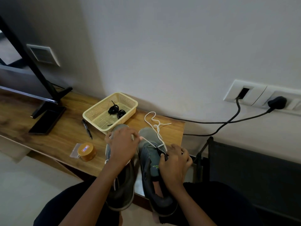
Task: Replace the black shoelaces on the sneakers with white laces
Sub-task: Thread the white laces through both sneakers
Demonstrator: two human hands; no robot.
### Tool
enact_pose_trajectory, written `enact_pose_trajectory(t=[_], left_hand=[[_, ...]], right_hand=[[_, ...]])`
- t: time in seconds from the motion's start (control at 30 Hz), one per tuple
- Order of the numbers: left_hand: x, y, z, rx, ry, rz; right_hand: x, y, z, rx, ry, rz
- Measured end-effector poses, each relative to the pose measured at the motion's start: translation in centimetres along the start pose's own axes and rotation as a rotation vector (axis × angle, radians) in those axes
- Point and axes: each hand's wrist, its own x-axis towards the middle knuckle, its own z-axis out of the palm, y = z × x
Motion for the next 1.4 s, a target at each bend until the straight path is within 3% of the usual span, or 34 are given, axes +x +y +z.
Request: enact_pose_trajectory(t=[0.1, 0.23, 0.3, 0.43, 0.6, 0.67, 0.8, 0.9, 1.0, 1.13, 1.3, 1.4], left_hand=[[-0.3, 0.3, -1.4, -0.316, 0.151, -0.11], [0.4, -0.3, -3.9, -1.034, 0.336, -0.351], [0.8, -1.0, -5.0, -1.242, 0.426, -0.417], [1.2, -1.6, -6.7, -1.317, 0.765, -0.5], [1.4, -2.4, -7.4, -0.929, 1.108, -0.393], [1.2, -1.7, -6.7, -0.743, 0.985, -0.297], [0.7, -0.6, -3.7, -0.467, 0.221, -0.123], [0.4, -0.2, -0.9, 0.008, -0.049, 0.047], [-0.3, 0.5, 1.3, 0.336, -0.175, 0.133], [-0.6, 1.1, 1.6, 0.463, -0.15, 0.161], [-0.5, 1.2, 0.7, 0.35, -0.183, 0.144], [0.3, 1.0, -1.1, 0.179, -0.078, 0.018]], right_hand=[[0.0, 0.1, 0.1, -0.005, 0.006, 0.012], [-0.1, -0.1, 0.0, -0.001, 0.009, 0.024], [-0.1, -0.2, 0.0, -0.013, 0.014, 0.016], [-0.1, -0.2, 0.0, -0.014, -0.025, 0.027], [-0.2, -0.4, -0.2, -0.017, -0.01, 0.02], [-0.2, -0.4, -0.2, -0.002, -0.012, 0.022], [-0.2, -0.2, -0.2, 0.012, -0.021, 0.011], [-0.2, -0.3, -0.3, 0.03, -0.032, 0.009], [-0.2, -0.2, -0.3, 0.021, -0.031, 0.003], [-0.1, -0.1, -0.4, 0.019, -0.076, 0.03], [-0.2, -0.3, -0.5, 0.033, -0.077, 0.049], [-0.1, -0.3, -0.4, 0.013, -0.053, 0.032]])
